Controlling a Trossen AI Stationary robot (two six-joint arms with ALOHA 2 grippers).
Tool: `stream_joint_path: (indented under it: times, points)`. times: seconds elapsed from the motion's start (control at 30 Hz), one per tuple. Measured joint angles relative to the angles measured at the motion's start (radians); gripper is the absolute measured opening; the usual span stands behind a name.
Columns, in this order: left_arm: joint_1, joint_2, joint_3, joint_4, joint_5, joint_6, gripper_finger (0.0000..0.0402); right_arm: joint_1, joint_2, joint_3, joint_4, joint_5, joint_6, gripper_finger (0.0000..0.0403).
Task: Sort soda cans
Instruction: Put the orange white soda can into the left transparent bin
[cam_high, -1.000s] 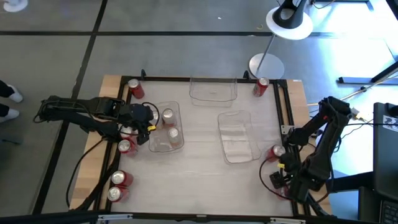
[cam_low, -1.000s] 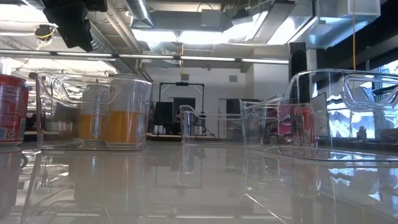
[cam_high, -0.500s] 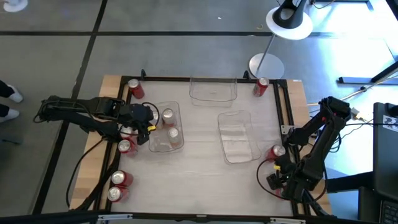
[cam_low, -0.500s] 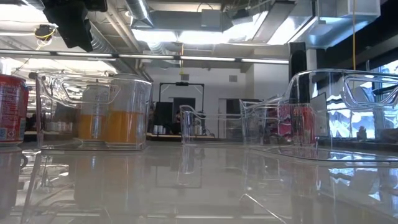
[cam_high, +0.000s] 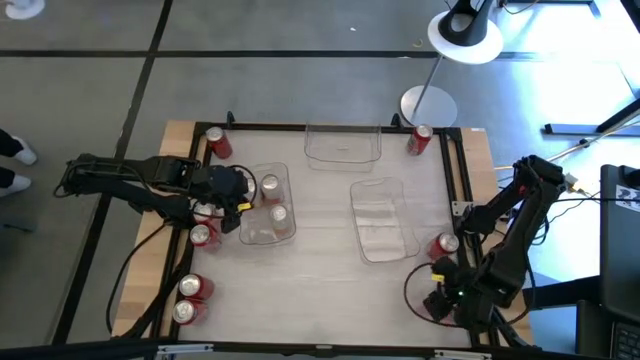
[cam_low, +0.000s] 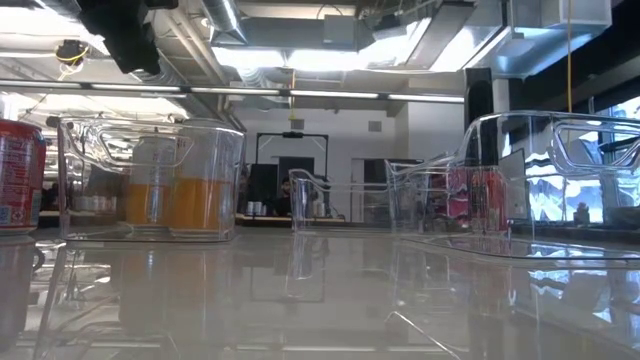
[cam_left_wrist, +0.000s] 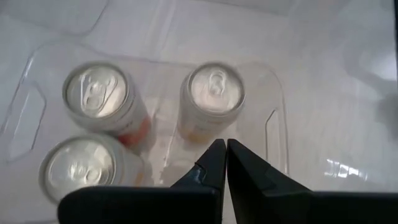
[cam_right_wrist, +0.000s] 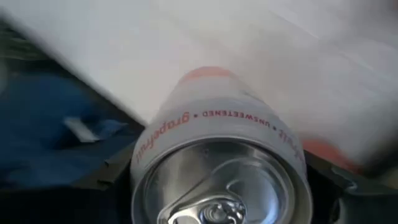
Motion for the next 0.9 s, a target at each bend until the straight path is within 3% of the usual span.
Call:
stream_joint_path:
  times: [0.17, 0.27, 0.37, 0.53, 0.77, 0.9]
  points:
    - [0.0, 0.0, -0.002, 0.026, 0.01, 0.017, 0.0008, -0.137, 0.007, 0.036, 0.173, 0.169, -0.288, 0.0279]
    - [0.0, 0.0, -0.017, 0.084, 0.064, 0.023, 0.0008, -0.243, 0.028, 0.043, 0.299, 0.213, -0.524, 0.0279]
    - [-0.001, 0.002, -0.034, 0.16, 0.13, 0.023, 0.0008, -0.36, 0.065, 0.043, 0.423, 0.217, -0.763, 0.0279]
    - [-0.051, 0.005, -0.043, 0.281, 0.157, 0.001, 0.0008, -0.522, 0.14, 0.043, 0.607, 0.225, -1.09, 0.0279]
    - [-0.112, 0.009, -0.043, 0.307, 0.153, -0.056, 0.0008, -0.679, 0.201, 0.043, 0.857, 0.217, -1.364, 0.0279]
    - [-0.132, 0.013, -0.043, 0.379, 0.081, -0.068, 0.0008, -0.734, 0.226, 0.043, 0.988, 0.129, -1.475, 0.0279]
